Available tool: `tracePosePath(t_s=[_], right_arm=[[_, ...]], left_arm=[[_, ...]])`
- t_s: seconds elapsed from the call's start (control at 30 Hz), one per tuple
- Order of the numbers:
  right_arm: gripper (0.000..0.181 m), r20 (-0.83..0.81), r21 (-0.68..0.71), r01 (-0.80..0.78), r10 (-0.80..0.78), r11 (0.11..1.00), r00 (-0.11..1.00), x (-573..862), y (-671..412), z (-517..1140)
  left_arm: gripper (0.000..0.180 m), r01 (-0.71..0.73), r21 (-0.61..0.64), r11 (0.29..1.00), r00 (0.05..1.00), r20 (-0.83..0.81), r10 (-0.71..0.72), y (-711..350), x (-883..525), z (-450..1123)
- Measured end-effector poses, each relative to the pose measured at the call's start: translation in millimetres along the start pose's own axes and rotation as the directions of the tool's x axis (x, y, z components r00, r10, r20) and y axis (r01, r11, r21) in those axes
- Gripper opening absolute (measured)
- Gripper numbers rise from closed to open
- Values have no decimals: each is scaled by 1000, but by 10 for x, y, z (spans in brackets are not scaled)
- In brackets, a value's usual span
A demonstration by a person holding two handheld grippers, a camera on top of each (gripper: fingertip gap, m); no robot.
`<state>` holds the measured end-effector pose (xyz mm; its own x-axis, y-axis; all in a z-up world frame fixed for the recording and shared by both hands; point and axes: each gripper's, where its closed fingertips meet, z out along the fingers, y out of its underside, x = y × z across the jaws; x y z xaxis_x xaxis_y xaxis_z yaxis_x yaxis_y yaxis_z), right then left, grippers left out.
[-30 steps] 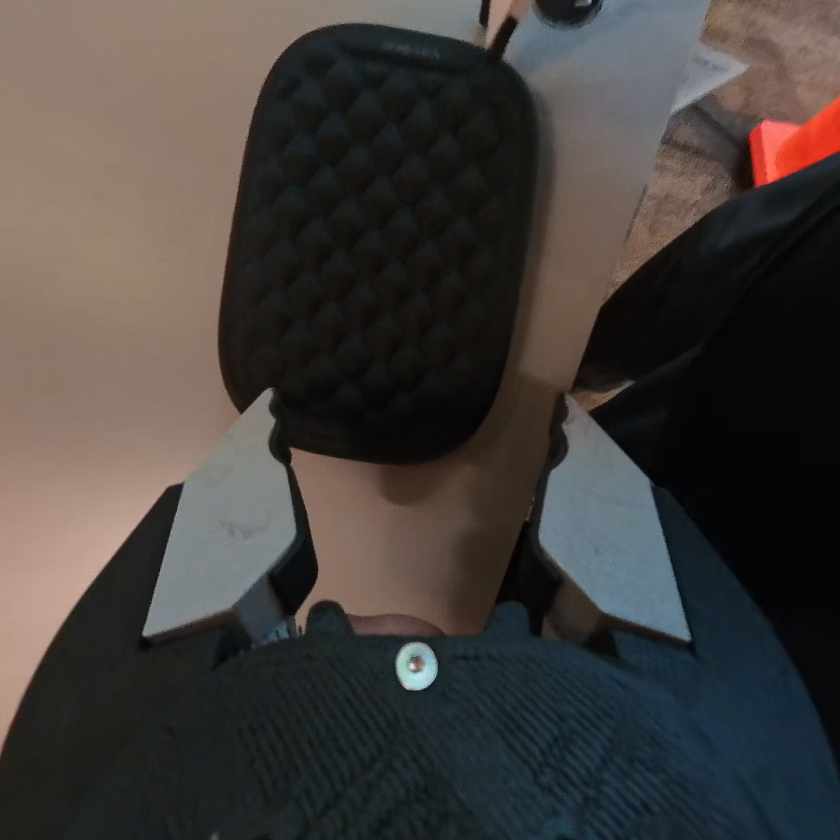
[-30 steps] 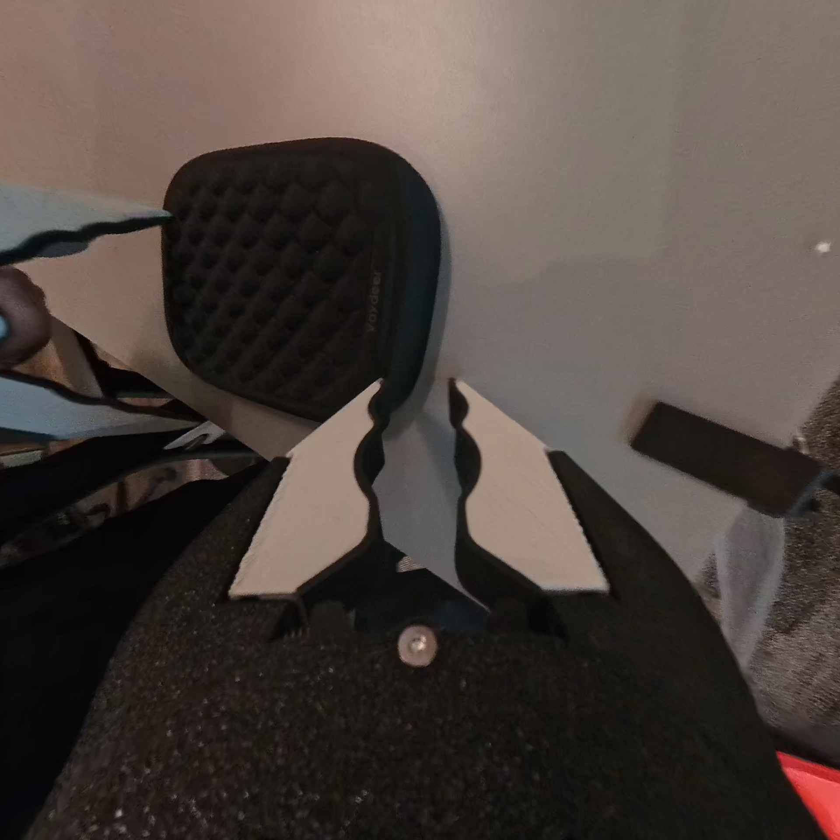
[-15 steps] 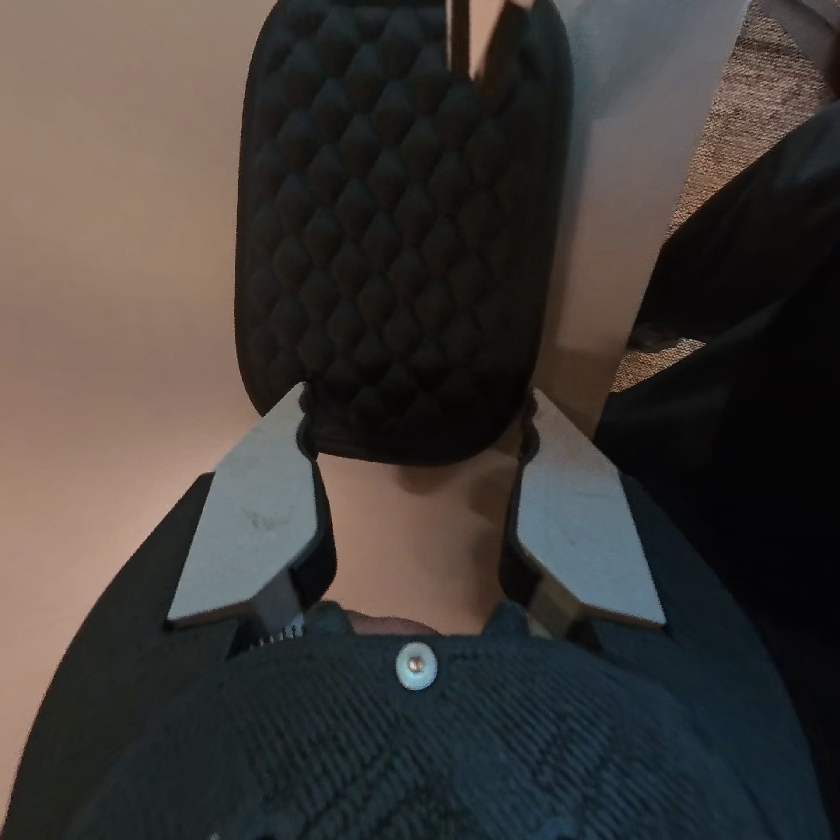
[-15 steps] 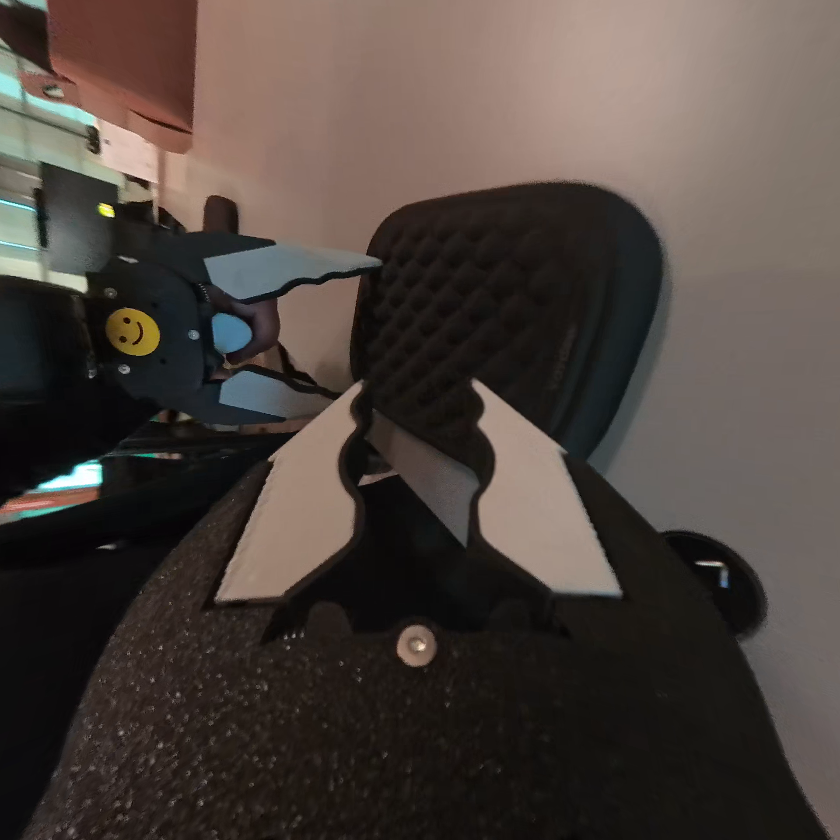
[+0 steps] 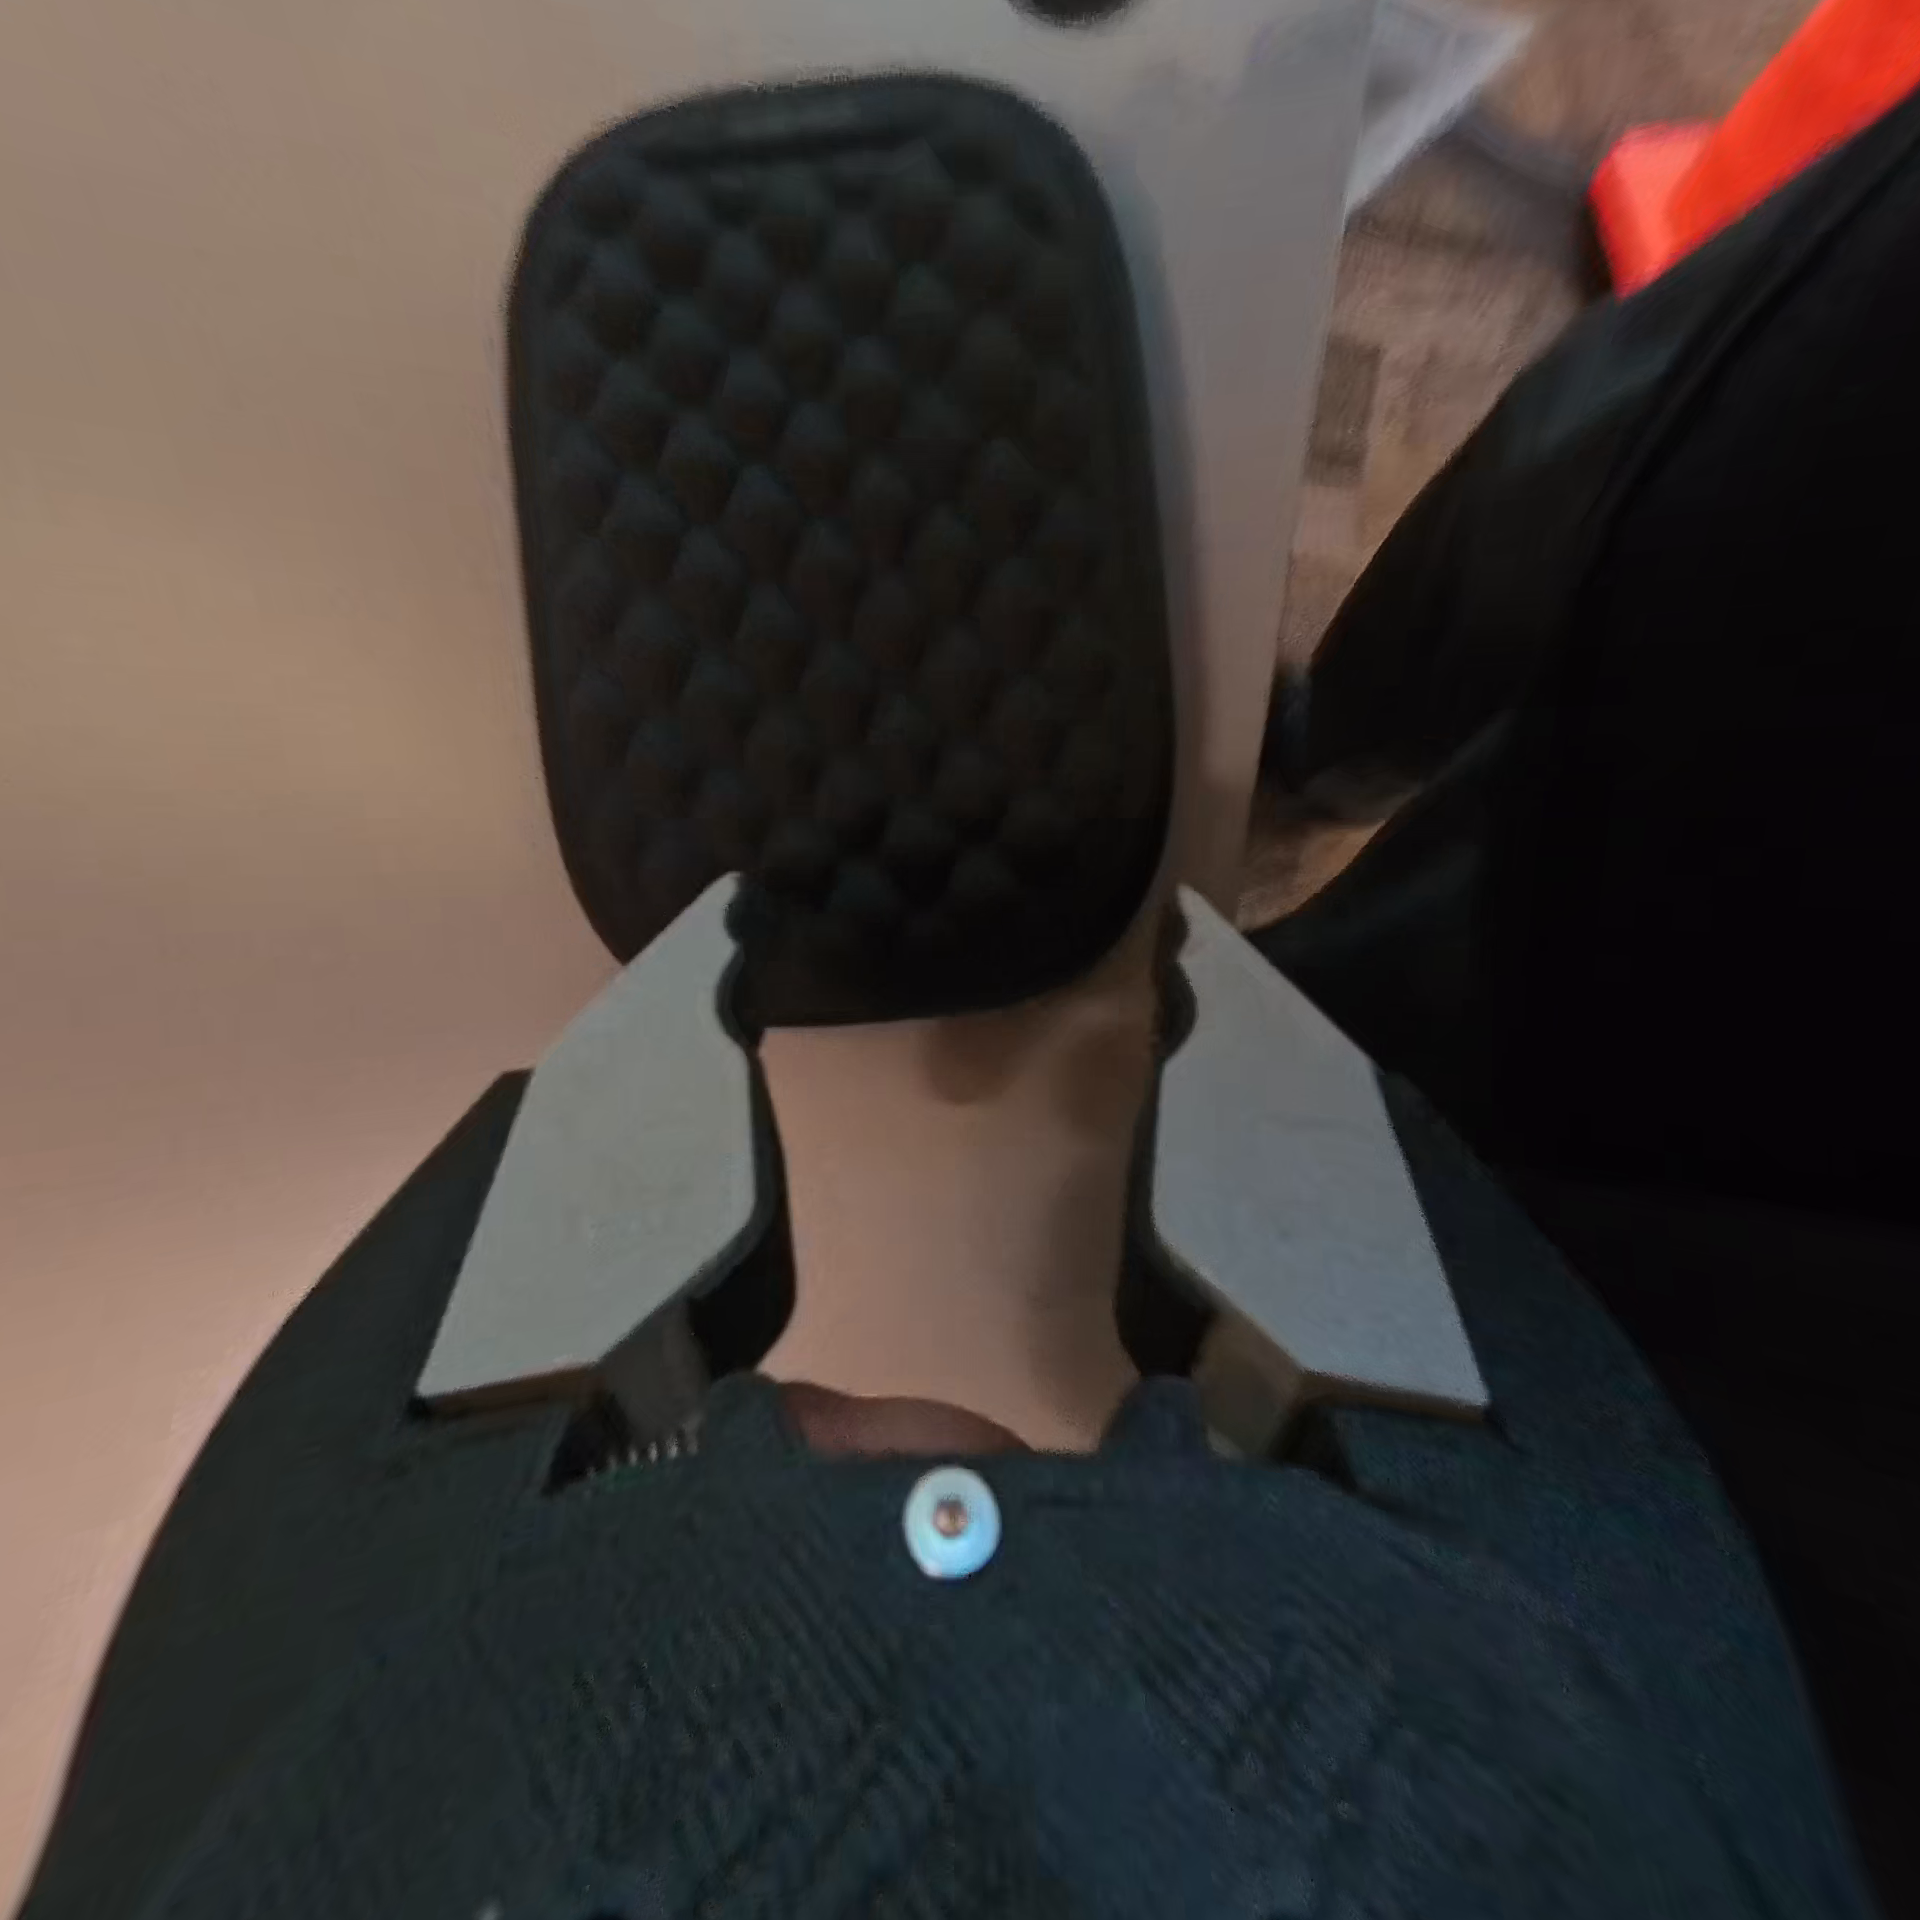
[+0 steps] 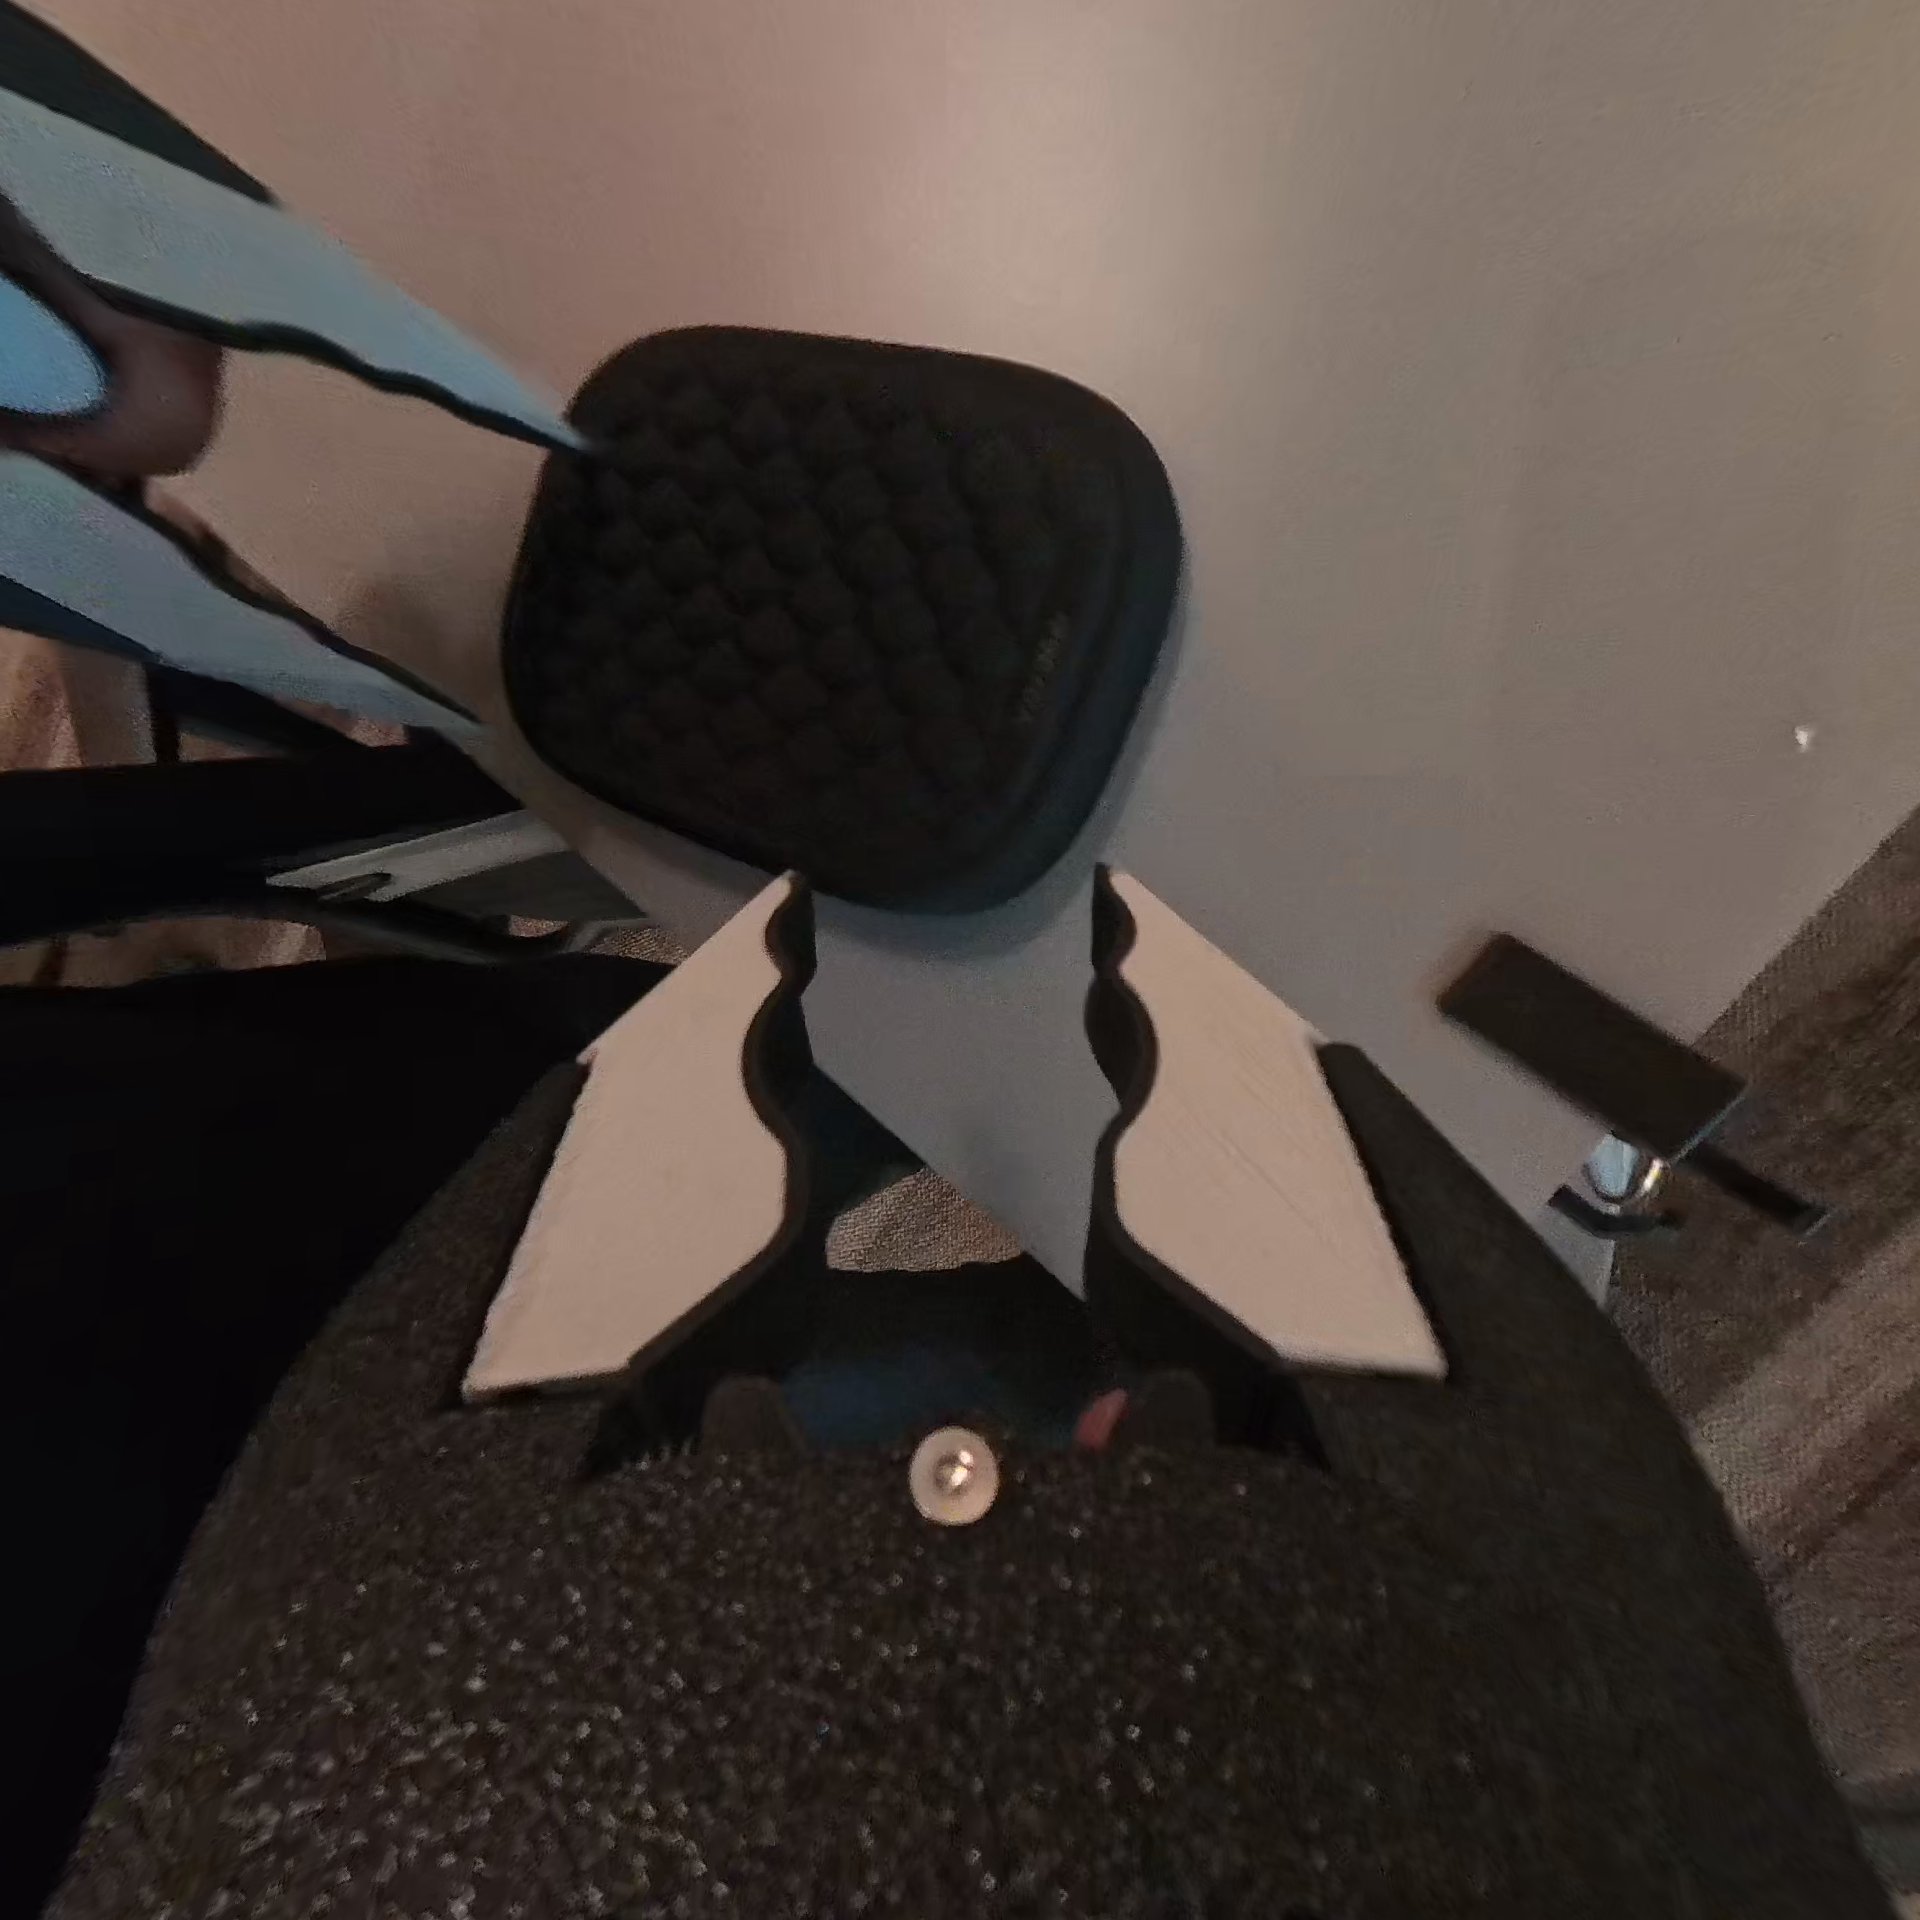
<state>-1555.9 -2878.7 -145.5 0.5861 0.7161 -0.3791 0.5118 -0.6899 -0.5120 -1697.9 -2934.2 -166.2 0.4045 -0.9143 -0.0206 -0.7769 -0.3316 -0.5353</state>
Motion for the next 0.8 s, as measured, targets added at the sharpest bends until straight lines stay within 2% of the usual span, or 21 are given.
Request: tracePosePath(t_s=[0.07,0.13,0.2,0.33,0.37,0.43,0.57,0.73,0.8], right_arm=[[59,-29,-23,-56,55,998,998,120,49,51],[60,-23,-43,-125,124,991,992,170,92,106],[60,-5,-59,-168,168,984,986,156,124,160],[48,108,-92,-209,218,974,970,-41,99,280],[51,123,-80,-226,235,971,964,-65,63,287],[52,123,-78,-237,245,968,962,-69,52,290],[57,143,-64,-243,250,968,958,-96,47,280],[66,195,-63,-245,252,968,948,-201,15,275],[66,213,-70,-231,241,970,947,-267,37,275]], left_arm=[[70,128,75,989,992,-22,-127,-74,-119,-102],[93,196,22,980,979,49,-197,47,-330,-112],[96,214,-16,977,976,50,-213,92,-372,-78],[116,179,-57,982,984,9,-179,74,-220,76],[117,174,-81,981,985,-1,-175,92,-181,128],[139,152,-123,981,988,-5,-154,137,-86,234],[151,46,-224,973,995,98,-25,221,-92,367],[150,104,-181,978,994,42,-98,113,-122,345],[132,150,-158,976,989,17,-149,68,-201,284]])
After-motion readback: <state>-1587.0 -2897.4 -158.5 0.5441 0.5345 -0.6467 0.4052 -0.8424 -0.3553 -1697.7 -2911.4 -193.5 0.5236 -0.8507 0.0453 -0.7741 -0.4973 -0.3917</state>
